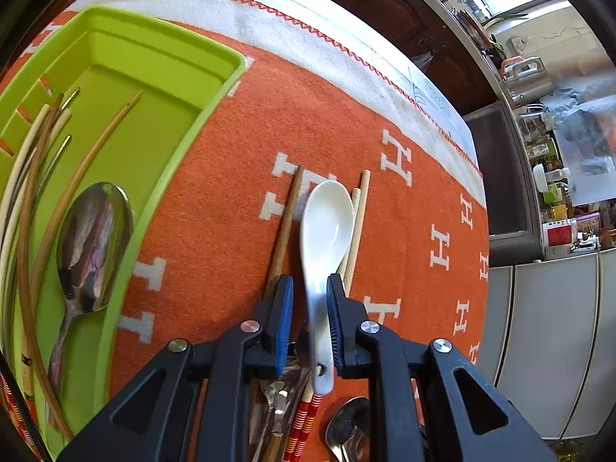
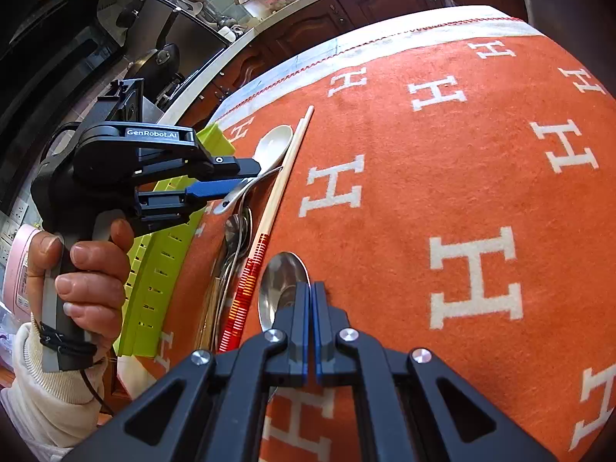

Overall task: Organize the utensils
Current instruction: 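Grasp the white ceramic spoon with the left tool while the right tool grasps a metal spoon, then carry both spoons over the green tray and open both tools to release them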

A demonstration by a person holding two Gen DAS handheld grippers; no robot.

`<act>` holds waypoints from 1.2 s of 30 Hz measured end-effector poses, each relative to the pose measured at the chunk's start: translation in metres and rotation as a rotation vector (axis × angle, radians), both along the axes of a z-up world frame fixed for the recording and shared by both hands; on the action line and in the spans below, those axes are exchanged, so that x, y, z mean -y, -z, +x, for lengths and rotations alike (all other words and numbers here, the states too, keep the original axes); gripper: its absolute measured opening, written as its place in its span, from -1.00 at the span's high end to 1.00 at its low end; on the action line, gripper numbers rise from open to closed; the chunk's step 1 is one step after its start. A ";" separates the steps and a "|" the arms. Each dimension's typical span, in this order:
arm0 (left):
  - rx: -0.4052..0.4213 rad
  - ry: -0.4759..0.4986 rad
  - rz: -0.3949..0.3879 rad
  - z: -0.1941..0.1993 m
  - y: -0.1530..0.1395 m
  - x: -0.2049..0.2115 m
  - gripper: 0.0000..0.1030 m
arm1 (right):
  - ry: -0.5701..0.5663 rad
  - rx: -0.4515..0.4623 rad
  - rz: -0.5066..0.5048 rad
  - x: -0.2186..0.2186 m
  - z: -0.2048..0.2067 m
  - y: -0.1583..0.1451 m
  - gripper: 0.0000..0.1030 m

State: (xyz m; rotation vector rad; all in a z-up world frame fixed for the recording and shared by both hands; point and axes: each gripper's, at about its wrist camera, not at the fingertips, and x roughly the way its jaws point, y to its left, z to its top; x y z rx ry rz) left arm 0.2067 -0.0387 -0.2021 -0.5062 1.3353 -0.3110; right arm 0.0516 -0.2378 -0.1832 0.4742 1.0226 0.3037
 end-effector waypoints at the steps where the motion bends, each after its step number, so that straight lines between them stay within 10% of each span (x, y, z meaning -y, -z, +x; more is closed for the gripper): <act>1: -0.004 0.004 -0.003 0.000 0.001 0.003 0.73 | 0.000 0.000 0.002 0.000 0.000 0.000 0.97; 20: 0.253 -0.025 0.147 -0.035 -0.059 -0.011 0.93 | 0.027 -0.026 0.007 0.003 -0.005 -0.002 0.98; 36: 0.368 -0.219 0.315 -0.122 -0.094 -0.146 0.93 | -0.030 -0.026 0.086 -0.049 0.018 -0.065 0.97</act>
